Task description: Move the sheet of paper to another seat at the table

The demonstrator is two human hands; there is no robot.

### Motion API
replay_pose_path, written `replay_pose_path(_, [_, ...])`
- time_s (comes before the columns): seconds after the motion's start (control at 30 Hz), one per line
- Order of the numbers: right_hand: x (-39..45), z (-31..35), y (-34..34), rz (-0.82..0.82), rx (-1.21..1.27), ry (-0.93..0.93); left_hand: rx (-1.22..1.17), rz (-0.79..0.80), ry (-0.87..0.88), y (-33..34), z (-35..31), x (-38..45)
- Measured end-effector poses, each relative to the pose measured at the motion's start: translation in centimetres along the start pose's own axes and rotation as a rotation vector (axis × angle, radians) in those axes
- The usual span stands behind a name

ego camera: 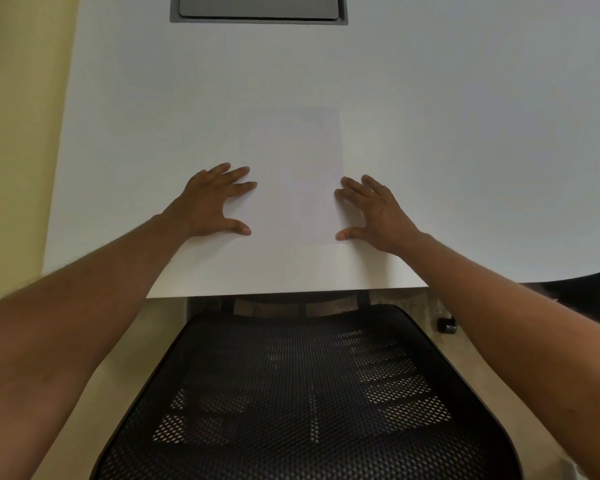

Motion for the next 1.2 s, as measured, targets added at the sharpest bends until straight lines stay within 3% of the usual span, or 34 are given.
replay_pose_path(0.1, [-0.3,0.4,-0.6,-0.032,0.084,0.018,-0.053,-0.059,0.013,-0.9,-0.3,-0.3])
replay_pose_path(0.23, [-1.3,0.8,-4.2,-0.29,0.24,0.131,-0.026,-0.229,0.039,-3.8,-1.8,-1.0])
replay_pose_path(0.43, [-2.3,4.6,-11.2,-0.583,-0.07,-0.015,0.115,-0.444,0.084,-9.6,-5.1,-2.6])
replay_pose_path(0.67, [-2.8,8.6,-17.5,-0.577,-0.263,-0.011,0.263,-0.597,0.058,-15.4,-10.2,-3.2])
replay_pose_path(0.97, [-11.4,7.2,-26.3,-0.732,-0.398,0.089,0.307,-0.753,0.218,-20.8,-25.6,-2.2])
replay_pose_path(1.2, [-24.5,-1.8,-33.7,-0.855,-0.449,0.25,0.326,-0.851,0.355,-22.3,-43.5,-0.7])
Point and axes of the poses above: each hand's wrist, its own x-axis towards the middle knuckle, its own y-axis out of the palm, z = x × y, the point moved 8 cm from there along x, towards the middle knuckle, and after that the axes turned 3 degrees about -y, right-handed, at the moved point
